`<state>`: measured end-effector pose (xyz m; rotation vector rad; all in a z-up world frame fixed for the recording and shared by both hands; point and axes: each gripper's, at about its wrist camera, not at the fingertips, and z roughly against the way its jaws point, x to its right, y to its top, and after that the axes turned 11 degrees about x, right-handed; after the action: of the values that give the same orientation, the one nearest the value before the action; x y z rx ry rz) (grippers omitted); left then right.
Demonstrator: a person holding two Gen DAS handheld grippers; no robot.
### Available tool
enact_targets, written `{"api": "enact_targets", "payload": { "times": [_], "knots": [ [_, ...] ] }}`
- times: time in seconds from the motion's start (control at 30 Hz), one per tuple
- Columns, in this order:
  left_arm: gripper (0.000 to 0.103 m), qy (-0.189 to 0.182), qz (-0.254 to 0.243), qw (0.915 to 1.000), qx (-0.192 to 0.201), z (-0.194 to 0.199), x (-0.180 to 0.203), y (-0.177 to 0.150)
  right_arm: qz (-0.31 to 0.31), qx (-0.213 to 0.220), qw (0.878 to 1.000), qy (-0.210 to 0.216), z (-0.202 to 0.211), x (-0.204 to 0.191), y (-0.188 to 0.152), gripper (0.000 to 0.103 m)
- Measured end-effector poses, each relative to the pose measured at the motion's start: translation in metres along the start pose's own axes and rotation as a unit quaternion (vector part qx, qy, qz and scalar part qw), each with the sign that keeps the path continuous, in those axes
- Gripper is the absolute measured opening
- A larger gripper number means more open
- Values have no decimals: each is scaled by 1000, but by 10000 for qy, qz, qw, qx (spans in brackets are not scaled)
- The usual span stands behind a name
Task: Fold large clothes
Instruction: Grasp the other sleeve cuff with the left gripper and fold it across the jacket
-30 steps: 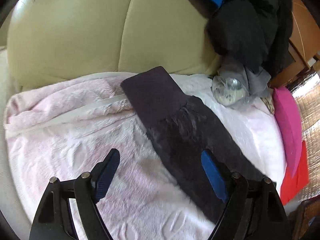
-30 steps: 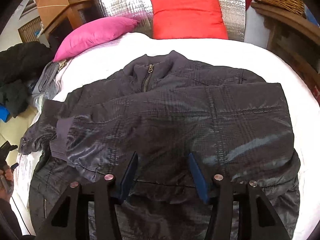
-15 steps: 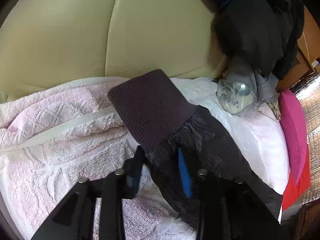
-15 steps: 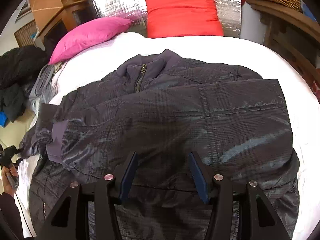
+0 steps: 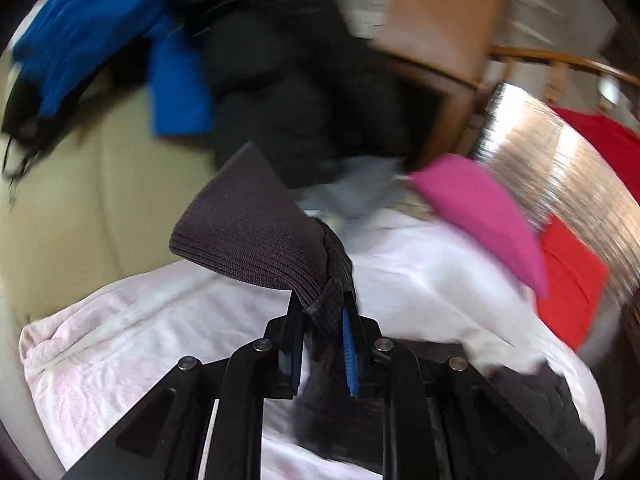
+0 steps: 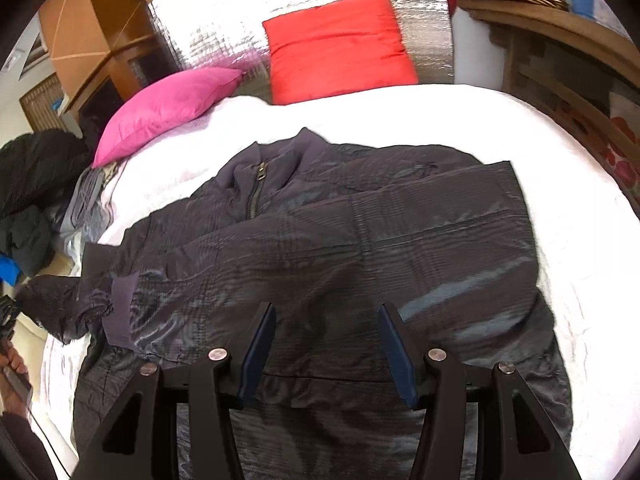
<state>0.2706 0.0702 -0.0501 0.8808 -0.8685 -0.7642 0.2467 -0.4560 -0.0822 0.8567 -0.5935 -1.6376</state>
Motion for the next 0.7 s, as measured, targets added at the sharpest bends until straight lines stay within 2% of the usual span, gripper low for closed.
{"api": "enact_targets", "payload": {
  "times": [0.17, 0.33, 0.5, 0.6, 0.7],
  "knots": [
    [17, -798, -741, 9940, -71, 27, 80, -26, -128, 76, 9998, -129, 8, 17, 2, 56],
    [16, -1488, -1372, 9785, -407, 46, 149, -69, -170, 165, 9995, -209, 17, 32, 4, 56],
    [16, -1993, -2067, 9543, -831, 75, 203, -124, -201, 216, 9992, -255, 22, 44, 4, 56],
    [16, -2253, -2340, 9390, -1131, 91, 222, -157, -242, 248, 9992, -214, 21, 52, 6, 56],
    [16, -2330, -2800, 9213, -1357, 101, 240, -190, -317, 205, 9993, -83, 19, 57, 6, 56]
  ]
}}
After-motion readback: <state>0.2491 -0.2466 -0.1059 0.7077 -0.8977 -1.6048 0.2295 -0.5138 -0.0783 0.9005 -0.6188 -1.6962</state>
